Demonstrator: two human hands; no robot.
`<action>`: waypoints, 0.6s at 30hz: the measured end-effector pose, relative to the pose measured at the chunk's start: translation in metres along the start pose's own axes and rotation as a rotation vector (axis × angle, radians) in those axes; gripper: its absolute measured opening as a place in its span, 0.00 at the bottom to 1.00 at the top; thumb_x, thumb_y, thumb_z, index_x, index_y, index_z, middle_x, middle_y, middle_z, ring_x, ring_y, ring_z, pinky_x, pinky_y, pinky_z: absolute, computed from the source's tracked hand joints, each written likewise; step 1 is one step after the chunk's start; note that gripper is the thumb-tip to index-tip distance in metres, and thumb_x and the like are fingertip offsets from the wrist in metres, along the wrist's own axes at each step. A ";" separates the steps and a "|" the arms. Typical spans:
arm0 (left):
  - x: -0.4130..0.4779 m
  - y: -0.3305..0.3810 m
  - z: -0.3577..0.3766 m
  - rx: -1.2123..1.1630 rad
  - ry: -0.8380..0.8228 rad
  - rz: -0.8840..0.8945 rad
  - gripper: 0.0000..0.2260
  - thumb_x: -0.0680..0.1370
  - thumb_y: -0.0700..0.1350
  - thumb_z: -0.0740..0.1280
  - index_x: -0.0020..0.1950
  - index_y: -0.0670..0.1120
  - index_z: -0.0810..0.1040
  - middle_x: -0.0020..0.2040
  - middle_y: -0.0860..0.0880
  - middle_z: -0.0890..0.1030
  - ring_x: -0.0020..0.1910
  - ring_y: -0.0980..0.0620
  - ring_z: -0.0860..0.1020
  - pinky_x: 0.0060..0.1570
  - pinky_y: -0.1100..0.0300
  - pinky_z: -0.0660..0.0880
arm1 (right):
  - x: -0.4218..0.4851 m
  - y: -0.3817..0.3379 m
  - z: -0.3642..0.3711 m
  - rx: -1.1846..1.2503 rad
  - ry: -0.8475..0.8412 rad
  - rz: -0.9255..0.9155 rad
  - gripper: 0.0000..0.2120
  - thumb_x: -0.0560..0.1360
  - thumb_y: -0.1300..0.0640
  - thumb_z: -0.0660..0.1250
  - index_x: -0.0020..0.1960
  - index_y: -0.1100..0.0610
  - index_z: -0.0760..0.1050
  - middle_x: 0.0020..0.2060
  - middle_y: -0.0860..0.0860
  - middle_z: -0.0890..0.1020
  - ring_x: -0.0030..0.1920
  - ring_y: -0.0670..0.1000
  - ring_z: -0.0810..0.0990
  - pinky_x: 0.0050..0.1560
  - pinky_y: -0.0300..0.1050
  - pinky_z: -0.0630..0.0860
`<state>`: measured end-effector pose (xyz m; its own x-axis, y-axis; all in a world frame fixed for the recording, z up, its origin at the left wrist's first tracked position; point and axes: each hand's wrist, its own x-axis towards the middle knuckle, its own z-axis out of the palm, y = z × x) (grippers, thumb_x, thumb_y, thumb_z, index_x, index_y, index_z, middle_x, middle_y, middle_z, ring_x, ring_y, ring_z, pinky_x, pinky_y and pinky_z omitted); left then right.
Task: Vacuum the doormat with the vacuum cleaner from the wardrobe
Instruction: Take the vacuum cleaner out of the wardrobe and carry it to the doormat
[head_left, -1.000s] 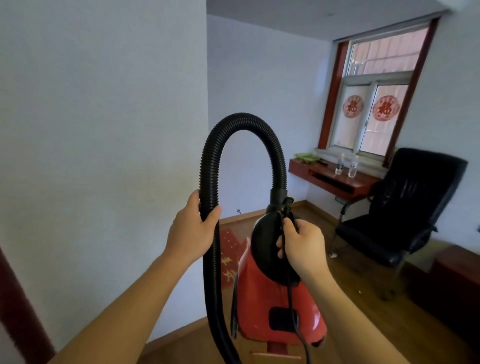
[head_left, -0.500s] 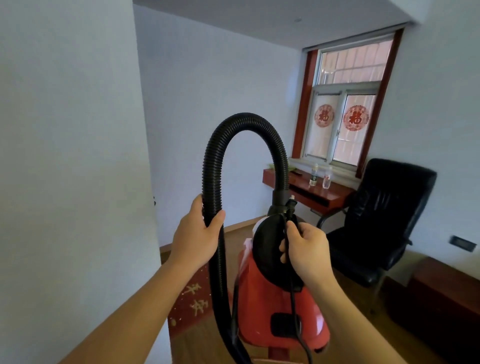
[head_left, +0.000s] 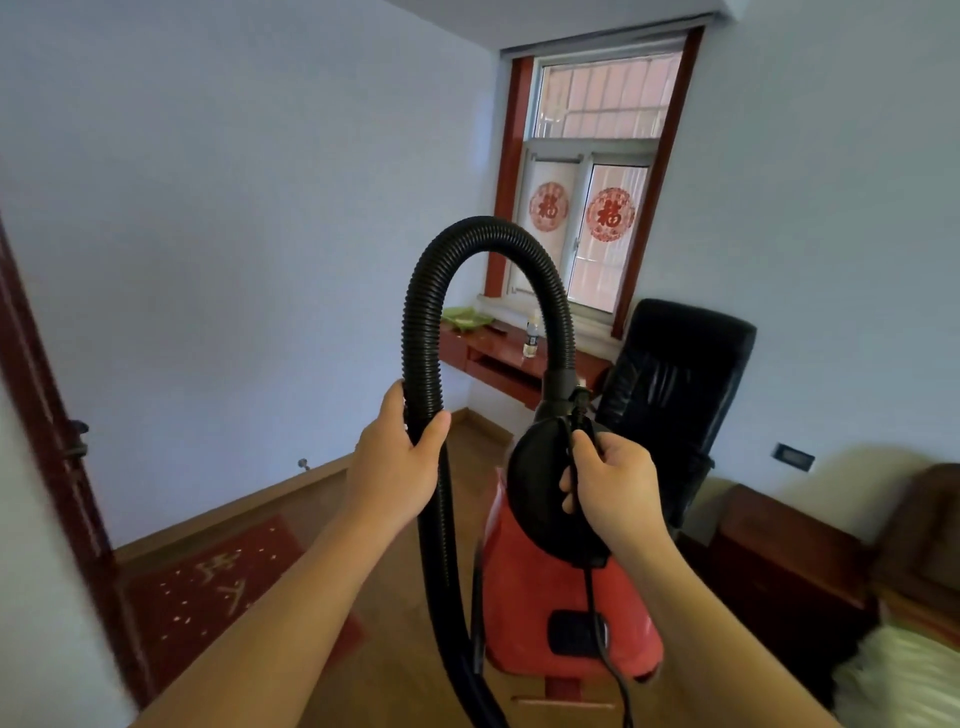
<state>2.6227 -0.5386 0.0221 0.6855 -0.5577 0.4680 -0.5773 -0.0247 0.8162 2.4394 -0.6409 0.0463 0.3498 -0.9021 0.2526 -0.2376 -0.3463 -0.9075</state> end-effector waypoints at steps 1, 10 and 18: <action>0.016 -0.005 0.012 -0.007 -0.012 0.004 0.18 0.83 0.53 0.64 0.72 0.52 0.69 0.50 0.61 0.78 0.45 0.61 0.79 0.39 0.68 0.73 | 0.017 0.004 0.003 -0.009 0.012 0.008 0.18 0.84 0.54 0.61 0.40 0.64 0.76 0.27 0.53 0.80 0.25 0.52 0.78 0.33 0.54 0.80; 0.134 -0.024 0.101 -0.011 -0.088 0.029 0.21 0.82 0.54 0.64 0.74 0.52 0.68 0.56 0.55 0.79 0.52 0.55 0.80 0.49 0.55 0.81 | 0.151 0.037 0.010 -0.010 0.091 0.020 0.19 0.83 0.54 0.61 0.35 0.59 0.74 0.26 0.54 0.80 0.25 0.54 0.78 0.29 0.48 0.77; 0.218 -0.049 0.183 0.052 -0.045 0.004 0.19 0.82 0.55 0.64 0.72 0.53 0.69 0.55 0.55 0.80 0.51 0.54 0.81 0.52 0.47 0.83 | 0.277 0.081 0.022 0.127 0.003 0.026 0.17 0.83 0.55 0.61 0.38 0.60 0.75 0.25 0.51 0.79 0.25 0.52 0.77 0.33 0.48 0.75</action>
<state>2.7196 -0.8103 0.0219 0.6636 -0.5943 0.4543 -0.6028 -0.0651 0.7952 2.5371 -0.9134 0.0359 0.3424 -0.9111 0.2294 -0.1301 -0.2878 -0.9488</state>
